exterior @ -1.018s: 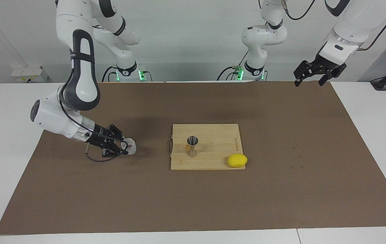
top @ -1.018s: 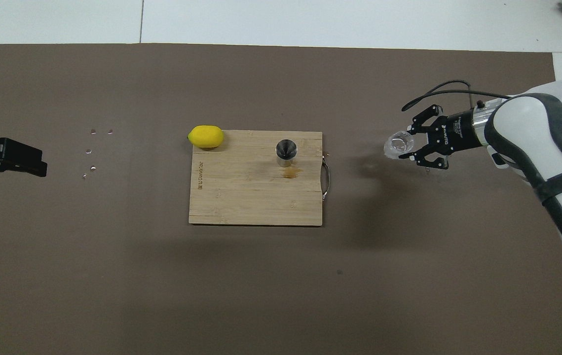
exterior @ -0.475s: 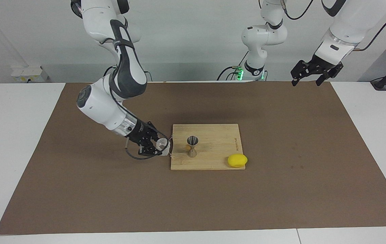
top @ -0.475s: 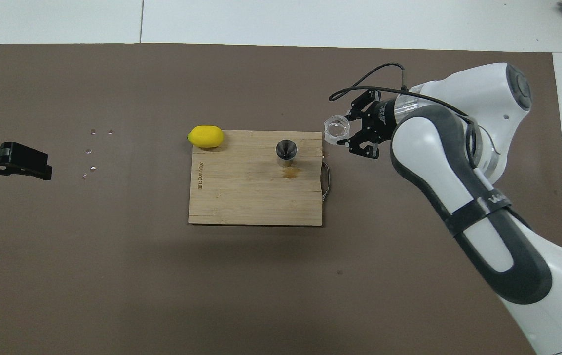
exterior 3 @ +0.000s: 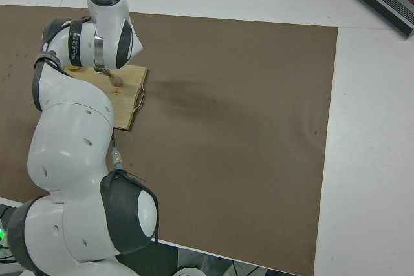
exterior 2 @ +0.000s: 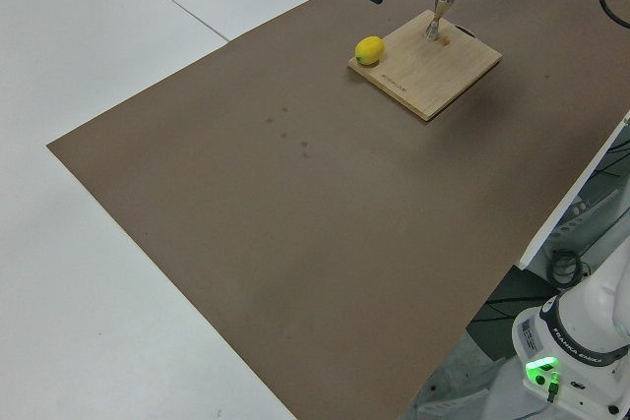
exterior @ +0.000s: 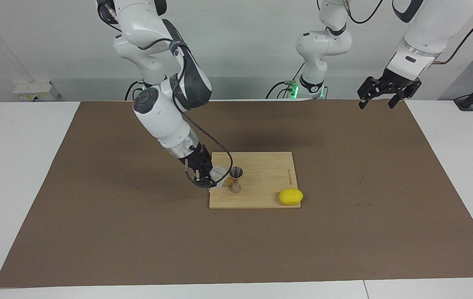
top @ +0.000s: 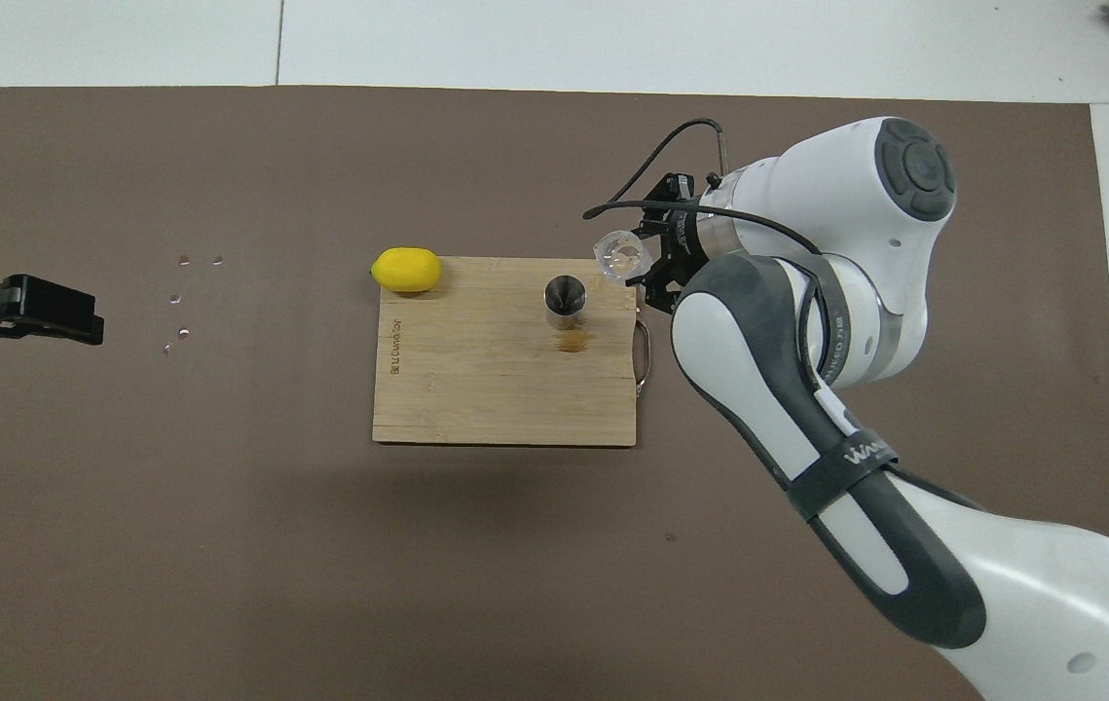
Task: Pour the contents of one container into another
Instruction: 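Lift the clear glass with the right gripper and carry it over the dark cup, then tilt the clear glass with the right gripper to pour into the dark cup, then carry the clear glass back toward its starting spot with the right gripper, then lower the clear glass onto the table and open the right gripper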
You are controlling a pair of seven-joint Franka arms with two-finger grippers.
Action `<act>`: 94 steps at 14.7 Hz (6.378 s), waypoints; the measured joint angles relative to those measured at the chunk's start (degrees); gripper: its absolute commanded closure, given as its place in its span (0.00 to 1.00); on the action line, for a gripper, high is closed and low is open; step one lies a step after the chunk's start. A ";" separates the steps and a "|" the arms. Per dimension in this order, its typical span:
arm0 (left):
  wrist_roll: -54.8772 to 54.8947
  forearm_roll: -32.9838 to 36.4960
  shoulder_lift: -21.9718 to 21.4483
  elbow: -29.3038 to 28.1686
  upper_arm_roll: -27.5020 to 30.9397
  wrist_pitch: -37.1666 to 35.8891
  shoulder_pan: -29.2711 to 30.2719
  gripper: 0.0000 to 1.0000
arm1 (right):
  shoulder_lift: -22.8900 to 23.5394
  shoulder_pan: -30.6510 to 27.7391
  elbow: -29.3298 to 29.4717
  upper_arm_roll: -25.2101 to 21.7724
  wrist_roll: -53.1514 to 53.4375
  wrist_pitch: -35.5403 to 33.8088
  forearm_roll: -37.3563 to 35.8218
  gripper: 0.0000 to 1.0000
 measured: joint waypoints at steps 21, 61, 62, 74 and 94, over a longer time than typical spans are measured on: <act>0.00 0.03 -0.52 -0.80 0.01 0.78 0.08 0.00 | 0.50 9.43 2.80 0.01 0.76 -0.94 -33.69 1.00; 0.00 0.04 -0.54 -0.90 0.01 0.77 0.08 0.00 | -0.39 -24.42 -7.38 0.45 -36.43 -13.54 6.52 1.00; 0.00 0.04 -0.54 -0.90 0.01 0.77 0.08 0.00 | -0.35 -26.30 -8.38 0.44 -39.30 -14.06 6.88 1.00; 0.00 0.04 -0.57 -0.91 0.01 0.77 0.08 0.00 | 2.88 -36.10 -11.85 0.49 -52.59 -17.09 10.67 0.04; 0.93 0.08 -0.53 -2.64 0.47 1.99 0.12 0.00 | -14.10 -20.74 -11.98 1.27 -71.28 -19.37 -15.65 0.00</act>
